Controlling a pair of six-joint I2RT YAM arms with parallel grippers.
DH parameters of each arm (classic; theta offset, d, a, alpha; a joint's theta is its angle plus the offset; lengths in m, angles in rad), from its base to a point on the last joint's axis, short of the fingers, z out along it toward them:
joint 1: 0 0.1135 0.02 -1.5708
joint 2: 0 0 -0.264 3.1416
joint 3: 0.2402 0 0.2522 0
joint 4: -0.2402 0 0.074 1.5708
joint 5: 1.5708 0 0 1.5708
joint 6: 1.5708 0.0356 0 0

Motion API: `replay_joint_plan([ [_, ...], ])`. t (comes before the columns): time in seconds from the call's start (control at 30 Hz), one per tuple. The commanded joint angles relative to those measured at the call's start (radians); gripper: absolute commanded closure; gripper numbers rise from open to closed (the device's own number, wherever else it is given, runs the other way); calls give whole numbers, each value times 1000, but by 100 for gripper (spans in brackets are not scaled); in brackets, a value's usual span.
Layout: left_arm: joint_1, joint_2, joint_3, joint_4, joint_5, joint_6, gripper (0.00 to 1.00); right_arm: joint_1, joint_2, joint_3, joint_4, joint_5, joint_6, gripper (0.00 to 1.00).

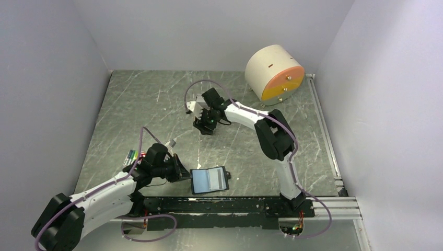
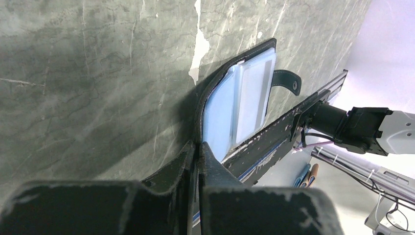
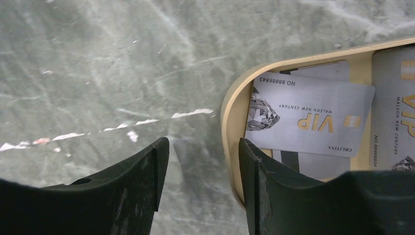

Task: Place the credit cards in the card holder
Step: Move the storage box to the center of the board.

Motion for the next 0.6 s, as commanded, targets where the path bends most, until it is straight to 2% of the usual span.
replay_joint_plan([
  [0.0,-6,-4,8,22,16,-3,91,25,-88,-77,-2,7,47,43],
  [0.57,-6,-9,-6,22,6,5,91,142,-304,-385,95,26,200,45],
])
